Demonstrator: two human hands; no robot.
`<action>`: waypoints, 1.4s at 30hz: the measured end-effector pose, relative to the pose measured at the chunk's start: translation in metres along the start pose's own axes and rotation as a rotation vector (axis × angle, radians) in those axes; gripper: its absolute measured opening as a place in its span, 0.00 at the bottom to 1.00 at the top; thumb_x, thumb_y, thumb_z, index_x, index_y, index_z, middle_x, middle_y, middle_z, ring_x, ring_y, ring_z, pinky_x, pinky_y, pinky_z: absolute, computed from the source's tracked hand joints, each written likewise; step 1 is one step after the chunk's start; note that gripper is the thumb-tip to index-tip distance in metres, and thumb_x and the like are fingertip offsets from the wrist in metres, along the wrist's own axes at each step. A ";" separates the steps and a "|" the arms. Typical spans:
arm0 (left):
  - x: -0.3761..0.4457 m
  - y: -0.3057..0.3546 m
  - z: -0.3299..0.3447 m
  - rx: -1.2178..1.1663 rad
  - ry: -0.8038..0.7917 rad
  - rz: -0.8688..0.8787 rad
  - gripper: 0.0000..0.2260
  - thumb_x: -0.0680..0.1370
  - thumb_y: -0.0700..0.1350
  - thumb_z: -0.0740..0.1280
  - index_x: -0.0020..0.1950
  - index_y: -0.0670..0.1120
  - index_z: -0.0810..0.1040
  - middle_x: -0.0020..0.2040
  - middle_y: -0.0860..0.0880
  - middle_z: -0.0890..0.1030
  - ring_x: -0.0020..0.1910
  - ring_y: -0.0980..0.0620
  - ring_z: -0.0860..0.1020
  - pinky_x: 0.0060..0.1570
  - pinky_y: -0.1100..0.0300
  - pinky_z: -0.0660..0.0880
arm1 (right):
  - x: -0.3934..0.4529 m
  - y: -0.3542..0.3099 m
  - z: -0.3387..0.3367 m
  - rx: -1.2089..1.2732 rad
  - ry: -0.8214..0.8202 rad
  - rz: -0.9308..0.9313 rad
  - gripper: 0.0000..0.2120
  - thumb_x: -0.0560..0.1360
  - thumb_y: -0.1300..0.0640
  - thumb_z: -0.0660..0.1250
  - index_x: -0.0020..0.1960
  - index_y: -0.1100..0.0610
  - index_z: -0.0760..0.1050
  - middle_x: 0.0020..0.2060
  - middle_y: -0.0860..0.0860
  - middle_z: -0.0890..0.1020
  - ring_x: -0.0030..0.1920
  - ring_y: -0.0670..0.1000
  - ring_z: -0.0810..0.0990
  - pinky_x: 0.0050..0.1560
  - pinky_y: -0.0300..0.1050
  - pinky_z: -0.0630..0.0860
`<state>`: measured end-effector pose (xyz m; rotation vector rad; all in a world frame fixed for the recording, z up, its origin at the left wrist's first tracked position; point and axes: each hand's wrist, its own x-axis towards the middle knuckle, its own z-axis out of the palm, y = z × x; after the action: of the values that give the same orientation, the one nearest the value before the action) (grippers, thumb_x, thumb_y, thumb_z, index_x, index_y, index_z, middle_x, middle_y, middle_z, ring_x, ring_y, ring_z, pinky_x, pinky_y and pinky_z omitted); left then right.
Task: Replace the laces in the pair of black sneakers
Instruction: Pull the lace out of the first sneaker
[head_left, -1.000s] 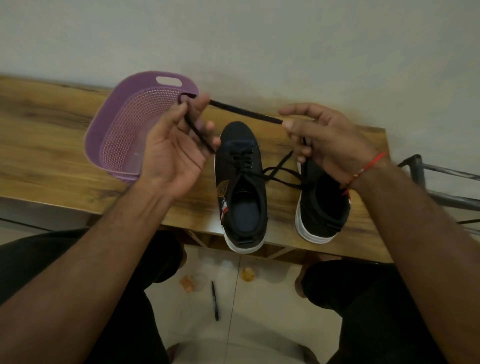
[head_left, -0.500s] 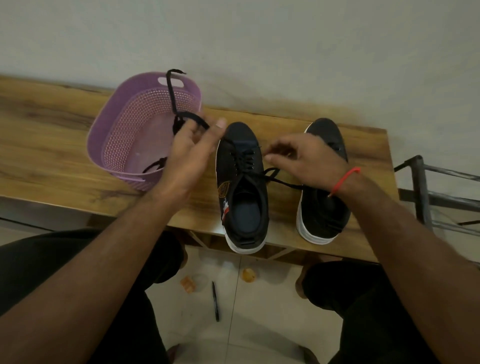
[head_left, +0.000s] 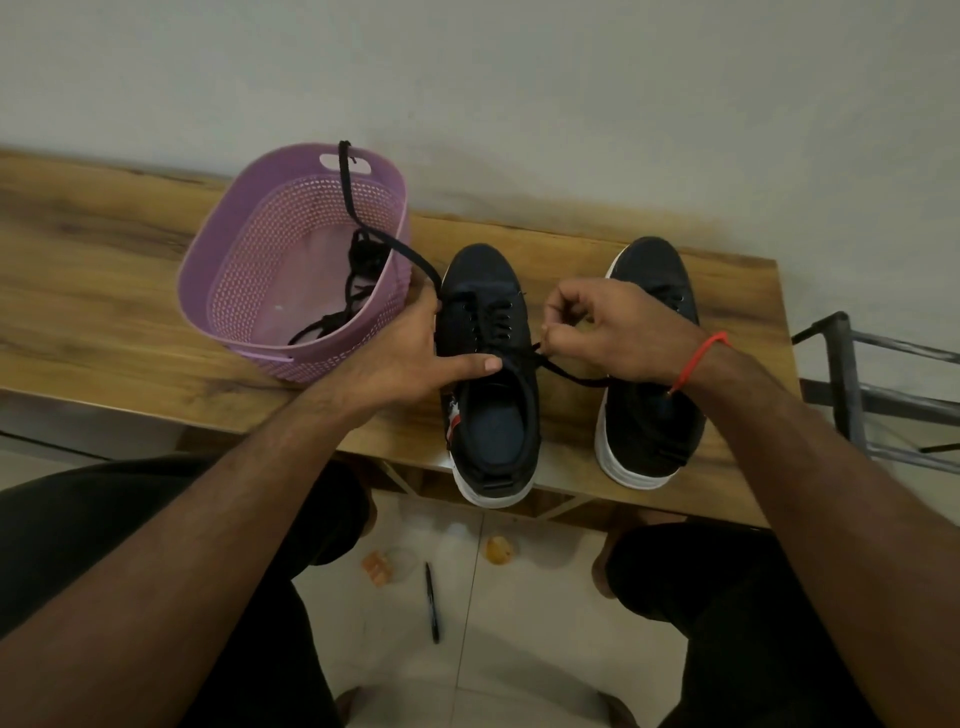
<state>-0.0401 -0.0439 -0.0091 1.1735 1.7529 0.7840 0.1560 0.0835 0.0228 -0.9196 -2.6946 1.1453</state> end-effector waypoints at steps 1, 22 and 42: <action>0.000 -0.001 0.000 -0.003 0.004 -0.007 0.42 0.73 0.51 0.77 0.80 0.52 0.57 0.70 0.58 0.72 0.65 0.61 0.71 0.58 0.69 0.70 | 0.000 0.000 -0.001 0.037 -0.006 0.006 0.03 0.78 0.56 0.68 0.47 0.55 0.77 0.38 0.46 0.85 0.41 0.42 0.82 0.47 0.39 0.74; 0.004 -0.007 0.002 0.091 -0.008 -0.051 0.57 0.66 0.57 0.81 0.82 0.48 0.47 0.76 0.50 0.65 0.73 0.52 0.69 0.55 0.67 0.72 | -0.007 -0.006 0.000 -0.126 -0.309 0.008 0.04 0.76 0.54 0.71 0.46 0.51 0.76 0.42 0.44 0.81 0.43 0.46 0.81 0.48 0.45 0.79; -0.006 0.001 0.000 0.274 0.359 -0.093 0.27 0.71 0.73 0.67 0.54 0.51 0.71 0.48 0.47 0.82 0.44 0.47 0.83 0.43 0.49 0.82 | 0.003 0.006 -0.018 0.578 0.630 0.140 0.16 0.77 0.62 0.68 0.63 0.52 0.76 0.63 0.45 0.77 0.61 0.35 0.74 0.66 0.45 0.72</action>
<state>-0.0383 -0.0494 -0.0059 1.1688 2.2523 0.7495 0.1617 0.0993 0.0312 -1.1217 -1.7032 1.2771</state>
